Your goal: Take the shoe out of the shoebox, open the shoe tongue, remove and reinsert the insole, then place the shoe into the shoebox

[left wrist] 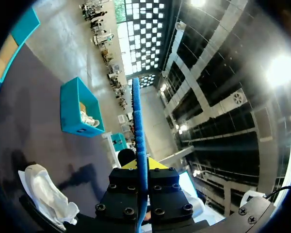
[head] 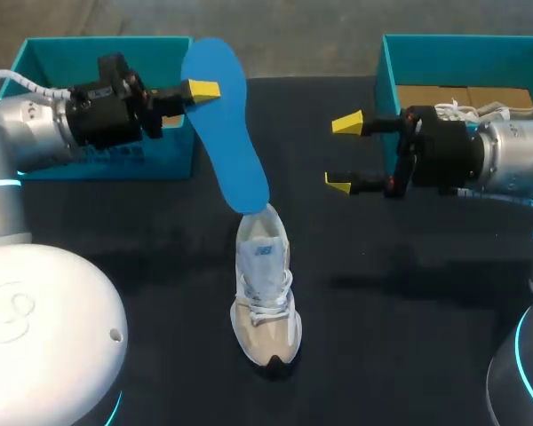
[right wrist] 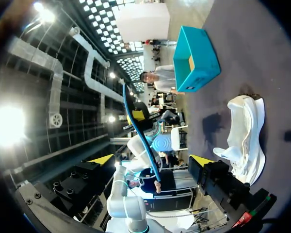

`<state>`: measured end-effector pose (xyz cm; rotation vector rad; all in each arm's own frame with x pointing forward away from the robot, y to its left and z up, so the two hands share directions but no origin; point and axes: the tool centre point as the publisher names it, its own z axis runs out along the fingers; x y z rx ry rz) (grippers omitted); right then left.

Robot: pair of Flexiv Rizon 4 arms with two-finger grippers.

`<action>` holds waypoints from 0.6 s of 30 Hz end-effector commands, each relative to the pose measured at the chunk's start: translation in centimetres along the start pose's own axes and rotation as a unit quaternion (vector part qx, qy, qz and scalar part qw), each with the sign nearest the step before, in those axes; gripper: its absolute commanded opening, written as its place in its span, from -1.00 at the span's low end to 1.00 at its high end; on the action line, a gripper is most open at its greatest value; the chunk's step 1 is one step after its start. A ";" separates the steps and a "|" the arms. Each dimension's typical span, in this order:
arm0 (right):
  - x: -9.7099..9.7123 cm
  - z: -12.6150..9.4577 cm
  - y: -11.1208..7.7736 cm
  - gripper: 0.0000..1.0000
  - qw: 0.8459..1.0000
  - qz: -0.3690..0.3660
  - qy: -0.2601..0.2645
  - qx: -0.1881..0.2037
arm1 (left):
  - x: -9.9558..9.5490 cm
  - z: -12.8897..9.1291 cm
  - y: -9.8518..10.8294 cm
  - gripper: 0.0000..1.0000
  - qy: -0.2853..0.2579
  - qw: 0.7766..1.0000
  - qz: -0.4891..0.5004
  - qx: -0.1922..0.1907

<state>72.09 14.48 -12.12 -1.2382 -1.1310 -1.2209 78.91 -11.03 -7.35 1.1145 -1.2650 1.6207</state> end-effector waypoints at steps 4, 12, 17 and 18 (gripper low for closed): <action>0.0 0.1 0.0 1.00 1.000 0.000 -0.001 -0.001 | -0.4 -0.4 -0.9 -1.00 -0.001 1.000 -0.006 0.003; 0.0 0.1 0.0 1.00 1.000 0.000 -0.001 -0.001 | -1.6 -0.4 -1.9 -1.00 -0.008 0.998 -0.062 0.006; 0.0 0.1 0.0 1.00 1.000 0.000 -0.001 -0.001 | -1.6 -0.4 -1.9 -1.00 -0.008 0.998 -0.062 0.006; 0.0 0.1 0.0 1.00 1.000 0.000 -0.001 -0.001 | -1.6 -0.4 -1.9 -1.00 -0.008 0.998 -0.062 0.006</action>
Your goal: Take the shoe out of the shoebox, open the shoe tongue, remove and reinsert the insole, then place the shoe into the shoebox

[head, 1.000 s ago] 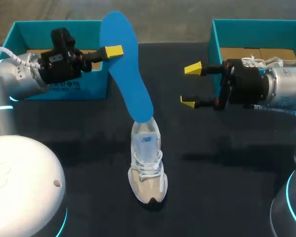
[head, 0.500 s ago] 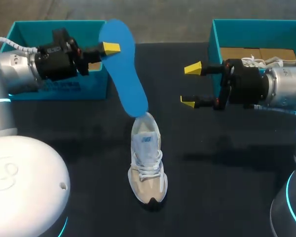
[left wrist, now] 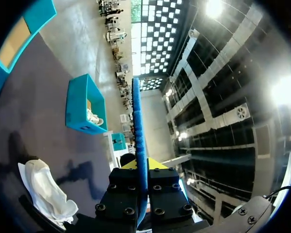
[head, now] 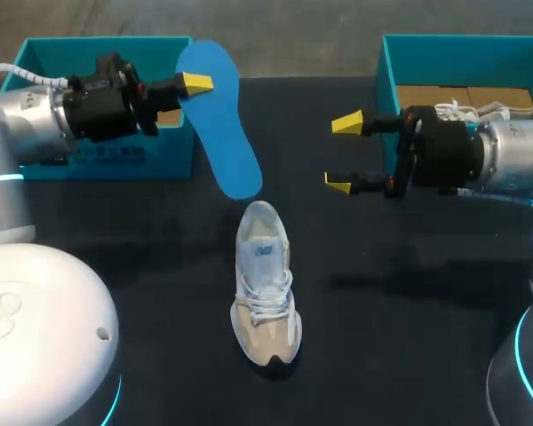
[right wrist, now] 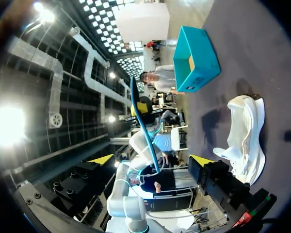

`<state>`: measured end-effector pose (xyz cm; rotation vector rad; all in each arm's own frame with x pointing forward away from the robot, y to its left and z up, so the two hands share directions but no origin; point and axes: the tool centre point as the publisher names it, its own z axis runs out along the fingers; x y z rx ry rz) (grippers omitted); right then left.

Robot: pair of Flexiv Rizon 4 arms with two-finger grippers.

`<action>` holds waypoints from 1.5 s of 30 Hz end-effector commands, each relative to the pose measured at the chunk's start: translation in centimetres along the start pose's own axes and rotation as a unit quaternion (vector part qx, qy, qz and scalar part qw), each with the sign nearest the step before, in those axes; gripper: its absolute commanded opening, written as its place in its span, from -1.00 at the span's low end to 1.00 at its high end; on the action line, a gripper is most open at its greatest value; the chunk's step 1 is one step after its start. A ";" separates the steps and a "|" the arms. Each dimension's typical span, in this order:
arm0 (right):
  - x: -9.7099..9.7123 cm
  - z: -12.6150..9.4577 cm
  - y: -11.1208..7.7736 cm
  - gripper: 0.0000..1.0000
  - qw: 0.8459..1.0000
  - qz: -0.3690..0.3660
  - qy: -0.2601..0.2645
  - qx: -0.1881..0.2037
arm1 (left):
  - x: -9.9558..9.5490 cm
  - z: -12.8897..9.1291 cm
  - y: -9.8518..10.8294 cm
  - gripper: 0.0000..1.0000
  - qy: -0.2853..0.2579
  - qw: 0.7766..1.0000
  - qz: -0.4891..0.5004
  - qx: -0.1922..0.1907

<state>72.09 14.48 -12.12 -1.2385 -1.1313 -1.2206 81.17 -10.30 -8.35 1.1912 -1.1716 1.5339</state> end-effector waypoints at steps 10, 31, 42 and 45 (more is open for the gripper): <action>0.0 0.1 0.0 1.00 1.000 0.000 0.000 -0.001 | 0.0 0.0 0.0 -1.00 -0.001 1.000 0.000 -0.001; 0.0 0.1 0.0 1.00 1.000 0.000 0.000 -0.001 | -1.5 0.1 0.9 -1.00 -0.001 0.998 -0.057 -0.001; 0.0 0.1 0.0 1.00 1.000 0.000 0.000 -0.001 | -2.4 0.2 0.7 -1.00 -0.005 0.995 -0.094 -0.015; 0.0 0.1 0.0 1.00 1.000 0.000 0.000 -0.001 | -2.4 0.2 0.7 -1.00 -0.005 0.995 -0.094 -0.015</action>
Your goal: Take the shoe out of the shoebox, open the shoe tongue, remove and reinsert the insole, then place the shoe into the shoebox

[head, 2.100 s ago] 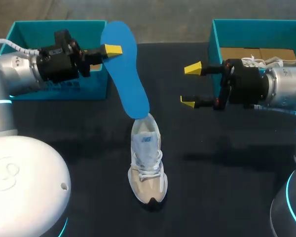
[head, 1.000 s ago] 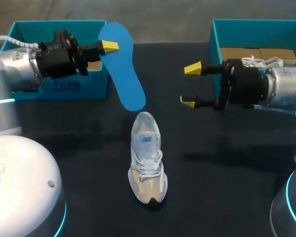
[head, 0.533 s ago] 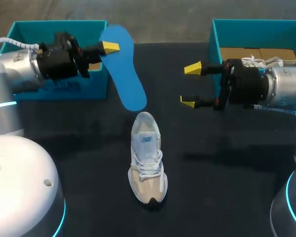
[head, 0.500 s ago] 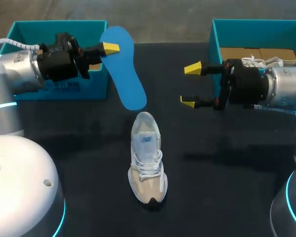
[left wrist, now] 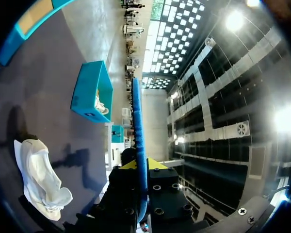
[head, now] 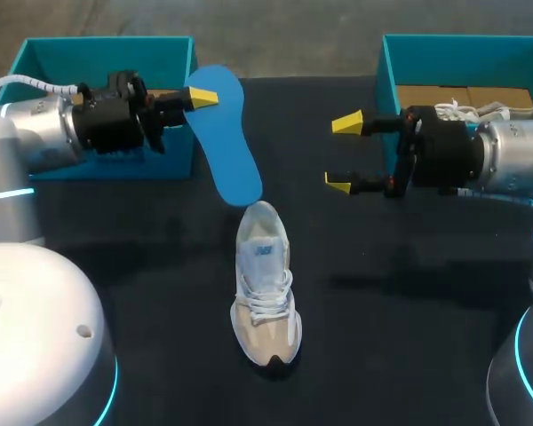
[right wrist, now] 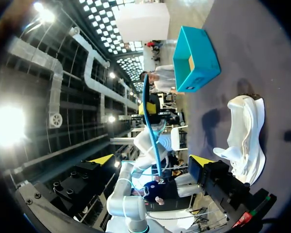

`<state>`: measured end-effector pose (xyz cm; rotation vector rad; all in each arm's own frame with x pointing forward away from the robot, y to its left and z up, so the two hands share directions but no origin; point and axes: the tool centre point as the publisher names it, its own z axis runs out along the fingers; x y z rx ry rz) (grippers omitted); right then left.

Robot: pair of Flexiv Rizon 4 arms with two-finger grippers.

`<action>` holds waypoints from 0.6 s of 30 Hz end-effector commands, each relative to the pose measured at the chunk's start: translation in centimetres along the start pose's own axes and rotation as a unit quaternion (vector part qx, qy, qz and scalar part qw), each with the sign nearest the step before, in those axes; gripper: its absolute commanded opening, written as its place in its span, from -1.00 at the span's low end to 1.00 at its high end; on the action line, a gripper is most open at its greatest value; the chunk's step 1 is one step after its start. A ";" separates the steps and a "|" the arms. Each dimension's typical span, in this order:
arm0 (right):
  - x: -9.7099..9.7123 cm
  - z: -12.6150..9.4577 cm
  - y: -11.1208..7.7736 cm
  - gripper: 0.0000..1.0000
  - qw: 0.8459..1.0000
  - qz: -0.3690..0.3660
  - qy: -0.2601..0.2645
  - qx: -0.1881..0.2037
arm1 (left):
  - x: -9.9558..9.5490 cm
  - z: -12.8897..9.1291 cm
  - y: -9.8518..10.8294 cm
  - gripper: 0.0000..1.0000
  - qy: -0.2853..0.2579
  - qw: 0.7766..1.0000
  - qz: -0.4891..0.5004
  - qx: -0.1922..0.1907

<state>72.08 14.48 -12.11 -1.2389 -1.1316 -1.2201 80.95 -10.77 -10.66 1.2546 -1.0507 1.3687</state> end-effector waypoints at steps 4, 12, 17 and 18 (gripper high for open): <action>0.0 0.1 0.0 1.00 1.000 0.000 0.000 -0.001 | -0.1 0.0 0.0 -1.00 0.000 1.000 0.000 -0.001; -0.2 4.2 1.1 1.00 0.998 0.002 -0.030 0.051 | -0.1 0.0 0.0 -1.00 0.000 1.000 0.000 -0.001; 0.0 5.9 1.8 1.00 0.998 -0.013 -0.024 0.064 | -0.1 0.0 0.0 -1.00 0.000 1.000 0.000 -0.001; 0.1 6.1 1.9 1.00 0.997 -0.015 -0.022 0.066 | -0.1 0.0 0.0 -1.00 0.000 1.000 0.000 -0.001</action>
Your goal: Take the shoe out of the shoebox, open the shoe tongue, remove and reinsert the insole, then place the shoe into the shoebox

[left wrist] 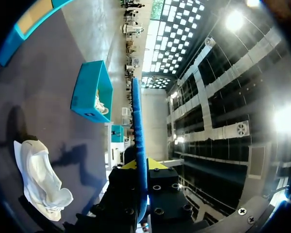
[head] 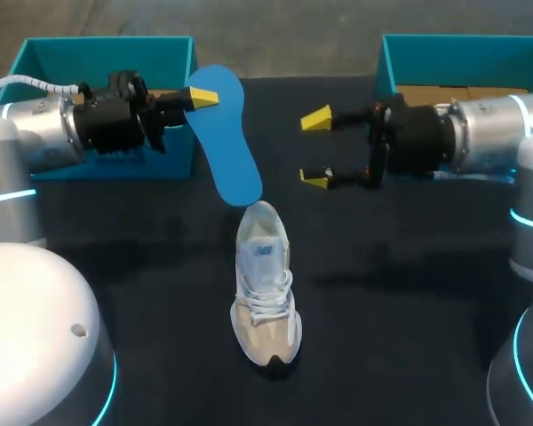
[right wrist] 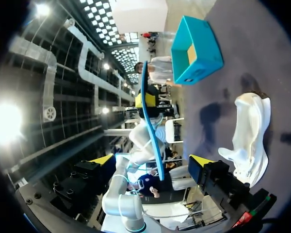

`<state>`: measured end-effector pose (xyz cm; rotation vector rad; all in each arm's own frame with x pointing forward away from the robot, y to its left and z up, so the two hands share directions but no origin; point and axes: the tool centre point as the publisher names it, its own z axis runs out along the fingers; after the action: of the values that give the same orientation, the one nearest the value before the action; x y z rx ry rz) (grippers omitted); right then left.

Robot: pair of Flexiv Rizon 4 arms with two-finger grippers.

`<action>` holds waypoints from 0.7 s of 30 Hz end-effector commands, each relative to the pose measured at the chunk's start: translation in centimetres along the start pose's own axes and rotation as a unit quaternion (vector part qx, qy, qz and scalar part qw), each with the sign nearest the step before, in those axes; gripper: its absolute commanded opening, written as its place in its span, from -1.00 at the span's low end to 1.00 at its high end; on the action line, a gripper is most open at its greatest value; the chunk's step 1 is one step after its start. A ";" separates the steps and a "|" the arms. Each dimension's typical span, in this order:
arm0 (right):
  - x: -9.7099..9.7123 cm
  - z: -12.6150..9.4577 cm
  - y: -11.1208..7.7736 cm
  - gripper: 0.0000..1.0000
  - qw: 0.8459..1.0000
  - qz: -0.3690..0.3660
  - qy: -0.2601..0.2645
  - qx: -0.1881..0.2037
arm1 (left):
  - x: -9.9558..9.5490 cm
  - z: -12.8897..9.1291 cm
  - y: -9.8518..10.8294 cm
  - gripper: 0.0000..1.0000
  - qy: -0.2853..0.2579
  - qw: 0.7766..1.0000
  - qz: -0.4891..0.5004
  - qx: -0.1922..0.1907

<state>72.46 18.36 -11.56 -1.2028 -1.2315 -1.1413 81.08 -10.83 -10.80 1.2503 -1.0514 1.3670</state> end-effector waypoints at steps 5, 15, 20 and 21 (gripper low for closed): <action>0.0 3.3 2.6 1.00 0.999 -0.015 0.008 0.033 | 0.0 -0.1 0.1 -1.00 -0.001 1.000 0.000 0.001; 0.8 5.0 4.4 1.00 0.998 -0.032 0.016 0.054 | 0.0 -0.1 0.1 -1.00 -0.001 1.000 0.000 0.001; 1.2 5.6 4.7 1.00 0.997 -0.037 0.017 0.063 | 0.0 -0.1 0.1 -1.00 -0.001 1.000 0.000 0.001; 1.2 5.6 4.7 1.00 0.997 -0.037 0.017 0.063 | 0.0 -0.1 0.1 -1.00 -0.001 1.000 0.000 0.001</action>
<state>76.27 23.60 -10.49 -1.0612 -1.3041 -1.1334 81.11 -10.79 -10.81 1.2497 -1.0517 1.3660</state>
